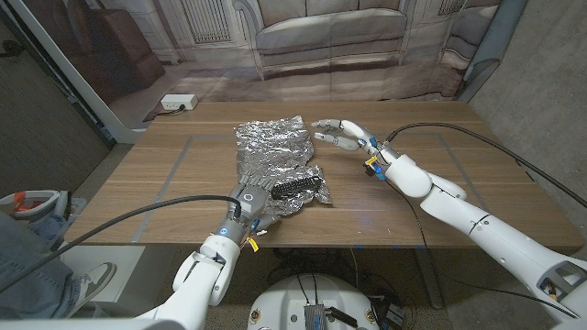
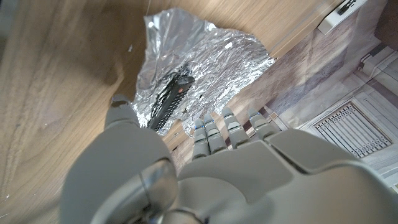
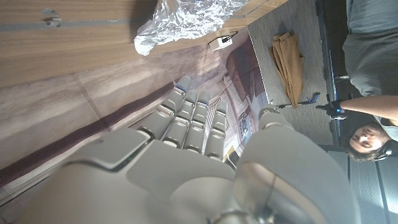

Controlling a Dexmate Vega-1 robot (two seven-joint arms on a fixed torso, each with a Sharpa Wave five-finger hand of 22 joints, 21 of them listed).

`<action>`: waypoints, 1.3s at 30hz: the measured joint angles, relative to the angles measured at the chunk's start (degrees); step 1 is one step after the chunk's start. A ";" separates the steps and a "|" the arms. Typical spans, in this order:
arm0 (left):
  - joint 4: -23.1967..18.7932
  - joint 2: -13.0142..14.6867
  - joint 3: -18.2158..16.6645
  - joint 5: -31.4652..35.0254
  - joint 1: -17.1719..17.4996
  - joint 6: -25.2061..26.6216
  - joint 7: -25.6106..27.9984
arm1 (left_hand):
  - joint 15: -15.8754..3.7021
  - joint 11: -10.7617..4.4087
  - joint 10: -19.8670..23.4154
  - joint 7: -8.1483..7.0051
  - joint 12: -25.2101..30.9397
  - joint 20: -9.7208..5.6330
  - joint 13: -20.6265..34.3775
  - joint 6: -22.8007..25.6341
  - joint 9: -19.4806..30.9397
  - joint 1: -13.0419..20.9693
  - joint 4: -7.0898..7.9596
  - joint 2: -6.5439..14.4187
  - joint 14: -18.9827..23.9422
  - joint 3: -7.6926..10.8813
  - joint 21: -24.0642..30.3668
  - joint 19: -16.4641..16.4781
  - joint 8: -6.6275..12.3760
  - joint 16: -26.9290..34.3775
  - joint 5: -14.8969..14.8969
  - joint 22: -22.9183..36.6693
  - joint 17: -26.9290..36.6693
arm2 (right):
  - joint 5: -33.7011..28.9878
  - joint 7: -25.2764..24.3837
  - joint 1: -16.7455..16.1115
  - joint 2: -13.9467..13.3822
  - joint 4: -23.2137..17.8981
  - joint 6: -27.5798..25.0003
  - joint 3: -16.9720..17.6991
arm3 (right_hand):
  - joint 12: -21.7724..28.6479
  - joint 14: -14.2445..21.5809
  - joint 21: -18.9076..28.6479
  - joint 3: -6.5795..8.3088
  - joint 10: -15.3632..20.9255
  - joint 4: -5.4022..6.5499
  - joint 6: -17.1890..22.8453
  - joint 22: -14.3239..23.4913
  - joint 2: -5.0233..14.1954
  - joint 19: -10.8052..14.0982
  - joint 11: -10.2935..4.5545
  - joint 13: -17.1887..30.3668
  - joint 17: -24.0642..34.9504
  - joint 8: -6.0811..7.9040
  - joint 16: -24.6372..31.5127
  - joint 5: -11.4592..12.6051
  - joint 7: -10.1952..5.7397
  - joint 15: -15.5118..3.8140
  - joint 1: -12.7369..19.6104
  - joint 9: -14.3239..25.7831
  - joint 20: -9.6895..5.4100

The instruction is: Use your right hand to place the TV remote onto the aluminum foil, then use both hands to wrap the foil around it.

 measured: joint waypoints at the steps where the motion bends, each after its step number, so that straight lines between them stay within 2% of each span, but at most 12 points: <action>1: 0.25 -0.28 0.12 -0.03 -0.16 0.02 -0.02 | 0.00 0.00 0.00 0.00 0.00 0.00 0.00 0.00 0.10 0.00 0.00 0.00 0.00 0.00 0.00 0.00 0.00 0.00 0.00 0.00 0.00 | 0.12 0.03 -0.04 0.01 0.17 0.16 0.08 | 0.00 0.00 0.01 0.00 0.00 0.00 0.00 0.00 -0.20 0.00 0.00 0.00 0.00 0.00 0.00 0.00 0.00 0.00 -0.19 0.00 0.00; 10: 3.10 -2.86 1.07 -1.48 -1.72 0.14 1.15 | 0.00 -0.40 0.44 -0.83 0.00 0.02 0.00 0.84 0.11 0.03 0.00 0.01 0.00 0.00 0.00 0.02 0.34 0.32 0.62 0.00 0.00 | 0.98 0.05 -0.45 0.04 1.00 1.13 0.74 | 0.00 0.31 0.01 0.00 0.00 0.00 0.24 0.00 0.00 0.32 0.00 0.00 0.00 0.00 0.00 0.23 0.23 0.30 -0.45 0.00 0.32; 13: 4.27 -3.87 1.40 -1.88 -2.35 0.14 1.78 | -0.10 -0.80 1.27 -0.93 0.22 0.30 -0.01 1.56 0.11 0.73 -0.01 0.69 0.61 0.02 0.24 0.33 0.89 0.32 0.83 0.00 0.00 | 1.25 0.05 -0.57 0.05 1.36 1.42 0.99 | 0.00 0.31 0.02 0.00 0.00 0.00 0.24 0.00 0.01 0.32 0.00 0.00 0.00 0.00 0.00 0.23 0.23 0.30 -0.44 0.01 0.32; 16: 5.41 -4.86 1.63 -2.29 -2.89 0.14 2.69 | -0.02 -1.00 3.52 -1.16 0.84 -0.63 -0.01 3.72 0.08 2.70 -0.65 1.29 2.56 0.66 0.74 1.92 1.72 0.93 1.28 0.00 0.00 | 1.59 0.05 -0.62 0.06 1.68 1.65 1.18 | 0.00 0.31 0.01 -0.17 0.11 0.17 0.23 0.00 0.01 0.32 0.11 0.00 0.01 0.00 0.00 0.23 0.22 0.30 -0.44 0.01 0.31; 20: 6.94 -6.33 1.67 -3.71 -3.27 0.09 5.98 | -0.07 -1.93 9.16 -2.35 2.05 -3.22 -0.01 9.70 -0.05 6.24 -1.33 1.83 7.24 1.39 1.89 6.10 3.69 1.81 1.94 0.00 -0.14 | 2.05 0.05 -0.76 0.07 2.20 2.05 1.54 | 0.00 0.31 0.02 -0.24 0.11 0.24 0.43 0.00 -0.05 0.32 0.10 0.00 0.01 0.00 0.00 0.23 0.42 0.30 -0.98 0.01 0.31; 25: 8.41 -7.95 1.00 -6.06 -3.24 -0.51 11.22 | -0.35 -3.21 19.00 -3.78 2.90 -8.09 -0.16 20.18 -0.32 10.85 -1.41 2.65 16.85 3.08 4.10 15.19 6.58 3.00 1.94 0.00 -0.26 | 2.45 0.01 -1.06 0.06 2.55 2.41 2.02 | 0.00 0.31 0.02 -0.24 0.11 0.24 0.43 0.00 0.01 0.32 0.10 0.00 0.01 0.21 0.00 0.23 0.42 0.30 -1.04 0.01 0.31; 27: 8.75 -8.43 0.59 -7.80 -3.13 -1.19 14.66 | -0.58 -3.75 23.92 -4.26 2.90 -8.76 -0.16 25.60 -0.33 12.86 -1.09 3.03 21.52 3.90 5.19 19.60 7.95 3.02 1.87 0.03 -0.43 | 2.50 -0.08 -1.32 0.01 2.64 2.49 2.36 | 0.00 0.31 0.02 -0.24 0.12 0.24 0.43 0.00 0.01 0.32 0.10 0.00 0.01 0.23 0.00 0.23 0.42 0.30 -1.04 0.01 0.31; 30: 9.69 -9.79 -0.67 -9.95 -2.64 -2.15 18.58 | -1.35 -4.32 32.23 -4.94 2.90 -9.12 -0.41 33.81 -0.64 15.66 -1.04 4.48 30.71 5.56 7.08 26.48 9.43 3.65 0.20 0.31 -0.43 | 2.68 -0.44 -1.61 -0.07 2.65 2.67 2.68 | 0.00 0.62 -0.22 -0.24 0.11 0.24 0.43 0.00 0.01 0.32 0.10 0.00 0.01 0.23 0.00 0.23 0.42 0.60 -1.50 0.01 0.31; 32: 10.22 -10.86 -1.96 -12.56 -2.11 -3.42 22.87 | -2.63 -4.63 37.83 -5.11 2.82 -9.31 -0.43 39.22 -0.85 17.31 -1.05 6.10 37.04 7.19 8.55 31.27 9.94 3.66 -1.44 0.32 -0.61 | 2.69 -0.75 -1.90 -0.16 2.65 2.72 3.00 | 0.27 0.63 -0.21 -0.24 0.11 0.24 0.43 0.00 0.01 0.32 0.10 0.00 0.01 0.23 0.00 0.23 0.41 0.61 -1.50 0.01 0.31; 35: 10.61 -11.81 -3.19 -15.03 -1.60 -4.63 26.46 | -5.49 -4.70 46.71 -4.93 2.31 -9.97 -0.43 47.33 -0.81 21.02 -1.34 7.67 46.76 10.45 11.02 39.05 10.58 3.33 -3.47 0.22 -0.70 | 2.70 -1.05 -2.20 -0.22 2.63 2.75 3.30 | 0.44 0.85 -0.21 -0.24 0.15 0.24 0.43 0.00 0.01 0.32 0.14 0.00 0.01 0.23 0.00 0.23 0.41 0.40 -1.50 0.01 0.31; 37: 10.90 -12.75 -4.43 -17.73 -1.16 -5.77 30.01 | -7.72 -4.74 50.50 -4.75 1.63 -10.71 -0.35 49.94 -0.81 22.14 -1.40 7.62 52.01 12.04 12.51 43.57 10.44 2.97 -3.68 0.13 -0.66 | 2.71 -1.36 -2.54 -0.26 2.49 2.75 3.61 | 0.44 0.85 -0.21 -0.27 0.42 0.27 0.43 0.00 0.22 0.32 0.41 0.00 0.01 0.23 0.00 0.23 0.41 0.40 -1.73 0.01 0.31; 39: 11.06 -13.59 -5.61 -19.55 -0.79 -6.68 31.94 | -9.45 -4.68 52.62 -4.15 1.33 -11.71 -0.26 50.91 -0.81 22.66 -1.31 7.41 55.20 13.16 13.42 46.38 10.11 2.74 -3.86 0.13 -0.56 | 2.71 -1.70 -2.82 -0.28 2.35 2.75 3.85 | 0.44 0.85 -0.21 -0.48 0.42 0.48 0.42 0.00 0.00 0.32 0.41 0.00 0.02 0.23 0.00 0.23 0.41 0.40 -1.95 0.01 0.31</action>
